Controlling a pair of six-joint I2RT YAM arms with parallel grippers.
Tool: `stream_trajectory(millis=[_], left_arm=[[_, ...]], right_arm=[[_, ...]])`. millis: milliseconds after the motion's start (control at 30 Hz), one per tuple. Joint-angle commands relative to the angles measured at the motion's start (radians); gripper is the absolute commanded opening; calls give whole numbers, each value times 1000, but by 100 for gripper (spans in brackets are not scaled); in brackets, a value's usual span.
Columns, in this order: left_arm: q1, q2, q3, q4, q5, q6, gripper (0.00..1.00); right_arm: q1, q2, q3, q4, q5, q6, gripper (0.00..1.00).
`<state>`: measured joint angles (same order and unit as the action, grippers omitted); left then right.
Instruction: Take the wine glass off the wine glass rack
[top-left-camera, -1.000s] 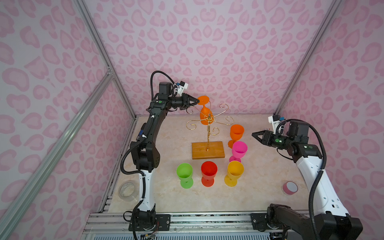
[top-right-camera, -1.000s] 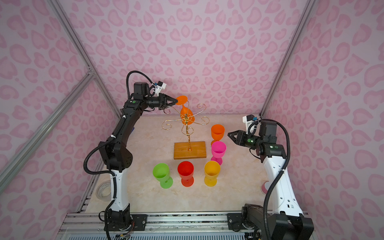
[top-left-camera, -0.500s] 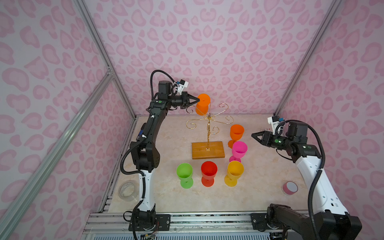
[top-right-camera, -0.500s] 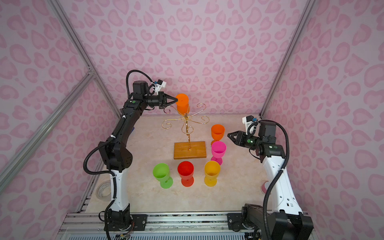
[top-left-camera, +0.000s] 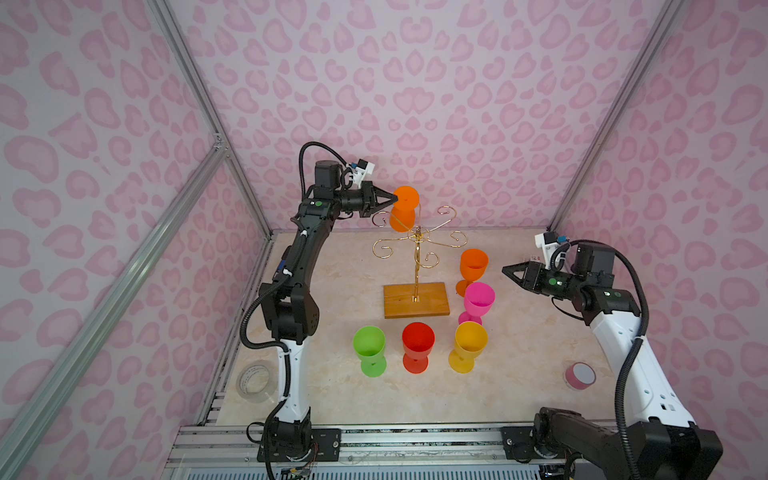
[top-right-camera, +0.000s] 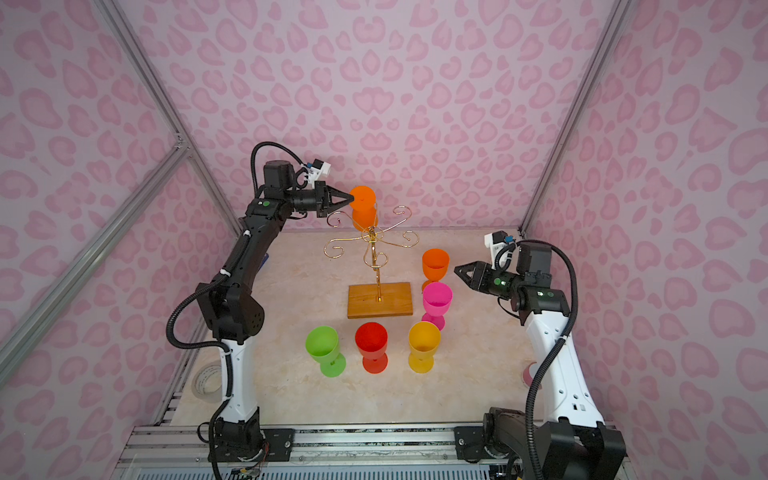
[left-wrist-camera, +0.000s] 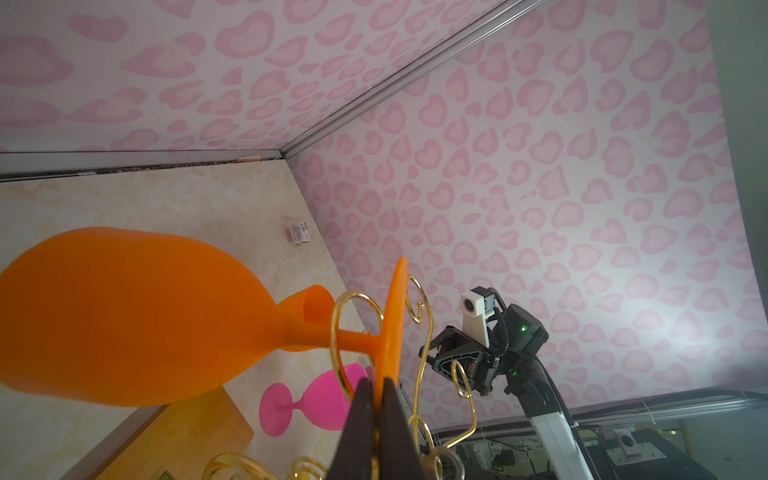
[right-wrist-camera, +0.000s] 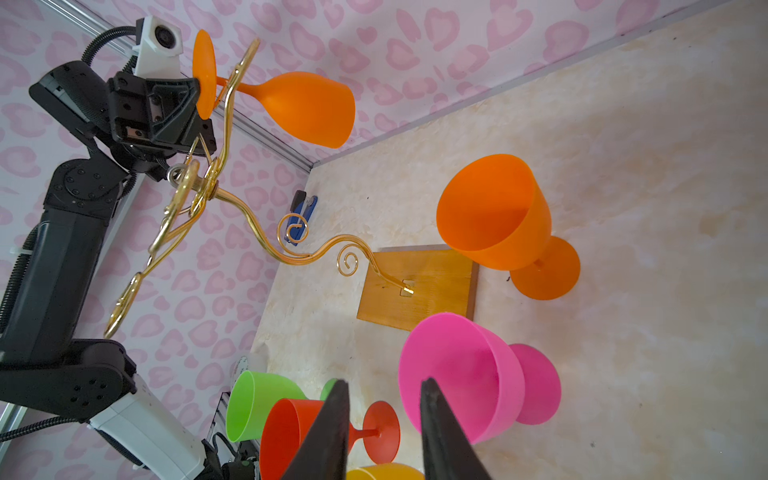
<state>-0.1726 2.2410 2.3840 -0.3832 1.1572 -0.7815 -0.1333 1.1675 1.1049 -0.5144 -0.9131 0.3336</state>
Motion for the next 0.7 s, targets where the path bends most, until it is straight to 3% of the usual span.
stream_trajectory(millis=[0,367,667], left_arm=[[7,-15,2,129,13,-84,3],[6,-2,-1,268,23,-215,2],[-14,12,-2,303,45,-241,2]], right_arm=[[0,4,1,28,-9,8,30],[0,18,0,36,-14,9,30],[0,0,-11,31,-10,10,30]])
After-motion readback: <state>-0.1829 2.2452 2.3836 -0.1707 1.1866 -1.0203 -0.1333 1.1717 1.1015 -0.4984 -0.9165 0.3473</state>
